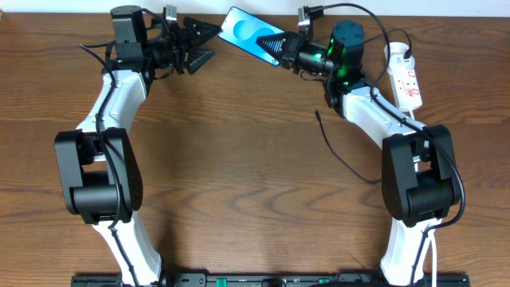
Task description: Plug charger to phone and switch on socket
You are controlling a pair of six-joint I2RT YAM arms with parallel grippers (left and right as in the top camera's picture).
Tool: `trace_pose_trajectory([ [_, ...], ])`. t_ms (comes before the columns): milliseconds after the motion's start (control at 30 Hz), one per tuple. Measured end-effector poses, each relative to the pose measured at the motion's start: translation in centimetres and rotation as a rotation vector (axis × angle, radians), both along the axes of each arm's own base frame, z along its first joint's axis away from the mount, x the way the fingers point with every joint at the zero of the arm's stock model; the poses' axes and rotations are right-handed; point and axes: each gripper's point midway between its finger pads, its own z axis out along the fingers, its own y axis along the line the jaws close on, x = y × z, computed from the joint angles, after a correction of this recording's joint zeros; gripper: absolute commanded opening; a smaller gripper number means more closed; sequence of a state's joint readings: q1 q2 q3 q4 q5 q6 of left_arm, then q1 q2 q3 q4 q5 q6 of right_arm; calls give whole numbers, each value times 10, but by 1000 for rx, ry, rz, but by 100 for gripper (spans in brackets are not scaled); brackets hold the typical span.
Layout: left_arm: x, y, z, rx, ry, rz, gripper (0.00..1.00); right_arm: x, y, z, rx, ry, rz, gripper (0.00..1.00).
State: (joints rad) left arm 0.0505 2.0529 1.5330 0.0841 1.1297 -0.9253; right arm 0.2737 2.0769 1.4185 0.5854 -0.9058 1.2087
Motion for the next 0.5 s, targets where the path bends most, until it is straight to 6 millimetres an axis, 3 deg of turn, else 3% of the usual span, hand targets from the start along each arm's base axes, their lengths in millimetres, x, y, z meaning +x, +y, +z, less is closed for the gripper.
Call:
trace_pose_trajectory([
  [133,2,-1,8,-17,-30,-7,81,0,0,-1,-2,-1,1,1],
  [500,1,-2,9,-32,-9,-6,81,-2,4,7,20,-52,18,1],
])
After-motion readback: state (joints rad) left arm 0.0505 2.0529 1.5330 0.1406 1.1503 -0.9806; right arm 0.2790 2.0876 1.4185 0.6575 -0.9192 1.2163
